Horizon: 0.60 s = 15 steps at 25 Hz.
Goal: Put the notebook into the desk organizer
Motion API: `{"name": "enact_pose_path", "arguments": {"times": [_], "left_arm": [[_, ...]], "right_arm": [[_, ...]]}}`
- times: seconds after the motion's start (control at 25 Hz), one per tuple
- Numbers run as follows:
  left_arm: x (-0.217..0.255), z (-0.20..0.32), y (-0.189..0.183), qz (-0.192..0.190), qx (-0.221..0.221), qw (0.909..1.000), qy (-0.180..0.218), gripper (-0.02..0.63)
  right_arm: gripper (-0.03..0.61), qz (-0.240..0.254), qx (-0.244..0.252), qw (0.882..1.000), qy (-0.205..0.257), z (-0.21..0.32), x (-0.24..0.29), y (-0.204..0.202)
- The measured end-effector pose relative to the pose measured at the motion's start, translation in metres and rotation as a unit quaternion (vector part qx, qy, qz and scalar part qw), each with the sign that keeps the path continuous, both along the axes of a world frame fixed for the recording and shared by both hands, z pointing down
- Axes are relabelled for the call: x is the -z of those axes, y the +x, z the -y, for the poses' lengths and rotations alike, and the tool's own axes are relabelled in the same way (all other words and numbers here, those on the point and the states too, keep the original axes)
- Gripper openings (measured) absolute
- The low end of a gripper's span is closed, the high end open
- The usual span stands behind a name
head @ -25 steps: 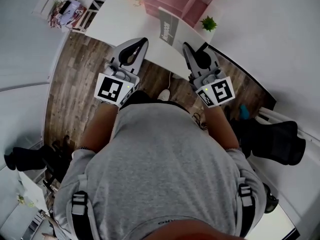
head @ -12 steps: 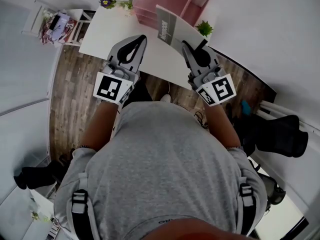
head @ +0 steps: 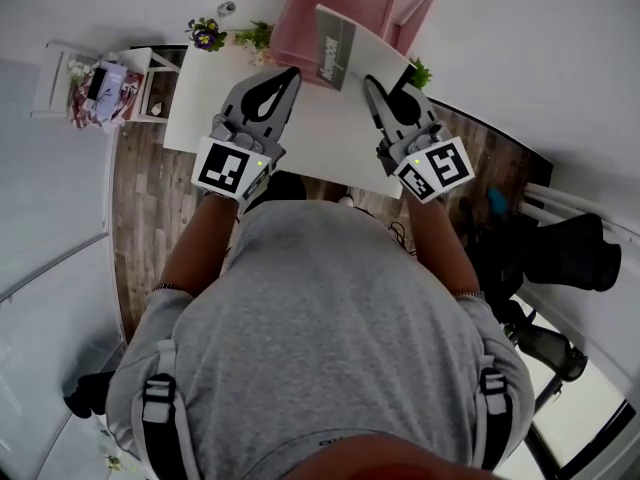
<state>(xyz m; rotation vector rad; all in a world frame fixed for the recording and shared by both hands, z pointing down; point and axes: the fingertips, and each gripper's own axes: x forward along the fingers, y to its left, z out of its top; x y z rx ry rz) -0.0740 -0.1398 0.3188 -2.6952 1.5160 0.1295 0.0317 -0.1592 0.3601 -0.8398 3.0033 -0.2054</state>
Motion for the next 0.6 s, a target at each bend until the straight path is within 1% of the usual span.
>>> {"name": "enact_pose_path", "arguments": {"times": [0.12,0.2,0.28,0.48,0.6], "left_arm": [[-0.001,0.017,-0.013,-0.011,-0.024,0.9996,-0.003,0.018],[-0.001,0.028,-0.020,-0.018,-0.045,0.9988,-0.003,0.018],[-0.002,0.037,-0.028,-0.017,-0.063,0.9979,-0.004,0.018],[-0.014,0.065,-0.048,-0.022,-0.100,0.9947,-0.009,0.018],[-0.018,0.076,-0.053,-0.020,-0.121,0.9924,-0.013,0.018]], "right_arm": [[0.017,-0.004,-0.017,1.000,-0.021,0.016,-0.004,-0.014],[0.017,-0.016,-0.029,0.999,-0.027,0.026,-0.007,-0.023],[0.017,-0.020,-0.039,0.998,-0.040,0.036,-0.009,-0.031],[0.017,0.003,-0.066,0.993,-0.100,0.066,-0.020,-0.046],[0.017,0.020,-0.079,0.988,-0.132,0.080,-0.026,-0.052]]}}
